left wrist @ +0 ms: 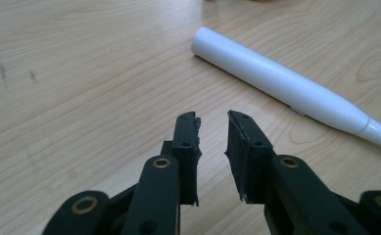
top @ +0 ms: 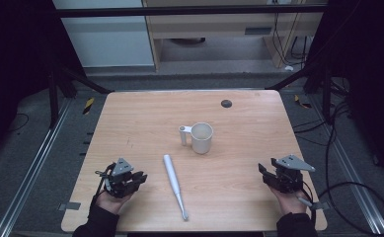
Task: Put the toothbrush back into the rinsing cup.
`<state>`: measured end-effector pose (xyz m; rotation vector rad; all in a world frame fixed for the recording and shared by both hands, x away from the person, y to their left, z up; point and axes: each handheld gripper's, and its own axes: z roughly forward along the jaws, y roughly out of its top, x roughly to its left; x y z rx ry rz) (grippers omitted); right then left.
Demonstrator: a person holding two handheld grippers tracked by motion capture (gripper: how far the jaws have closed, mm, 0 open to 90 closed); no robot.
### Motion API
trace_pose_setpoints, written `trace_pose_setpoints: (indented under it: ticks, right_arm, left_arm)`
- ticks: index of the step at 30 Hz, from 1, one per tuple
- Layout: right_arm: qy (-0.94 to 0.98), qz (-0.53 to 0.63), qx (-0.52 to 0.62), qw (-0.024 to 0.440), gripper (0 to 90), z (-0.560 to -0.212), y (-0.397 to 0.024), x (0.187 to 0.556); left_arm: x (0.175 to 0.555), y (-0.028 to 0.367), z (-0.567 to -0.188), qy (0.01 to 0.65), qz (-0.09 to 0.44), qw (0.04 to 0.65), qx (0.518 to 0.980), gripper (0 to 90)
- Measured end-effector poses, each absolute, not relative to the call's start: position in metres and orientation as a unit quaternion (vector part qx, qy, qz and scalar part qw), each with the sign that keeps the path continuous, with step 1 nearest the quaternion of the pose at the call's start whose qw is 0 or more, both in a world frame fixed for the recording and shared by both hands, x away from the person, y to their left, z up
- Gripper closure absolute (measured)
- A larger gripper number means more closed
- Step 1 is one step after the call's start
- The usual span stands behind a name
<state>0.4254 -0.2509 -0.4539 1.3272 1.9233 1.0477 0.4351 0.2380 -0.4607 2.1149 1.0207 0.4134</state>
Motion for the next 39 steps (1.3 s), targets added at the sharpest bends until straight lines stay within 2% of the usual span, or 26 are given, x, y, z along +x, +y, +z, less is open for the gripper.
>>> trace_pose_setpoints:
  ticks: [9,24,29,33,39]
  right_arm:
    - [0.721,0.39,0.493,0.29,47.7,-0.454,-0.25,0.425]
    - [0.726,0.389,0.489,0.289,50.2,-0.455,-0.249,0.425]
    - [0.73,0.389,0.484,0.287,53.8,-0.455,-0.248,0.425]
    - [0.735,0.391,0.477,0.283,60.2,-0.455,-0.248,0.425]
    - [0.738,0.389,0.474,0.281,63.6,-0.456,-0.247,0.425]
  left_arm:
    - [0.432,0.225,-0.463,0.376,0.131,0.364,0.842,88.4]
    - [0.422,0.193,-0.471,0.329,0.096,0.354,0.87,89.3]
    - [0.419,0.185,-0.472,0.319,0.088,0.351,0.876,89.3]
    - [0.416,0.177,-0.475,0.306,0.078,0.343,0.885,89.3]
    - [0.414,0.172,-0.477,0.299,0.07,0.338,0.89,89.3]
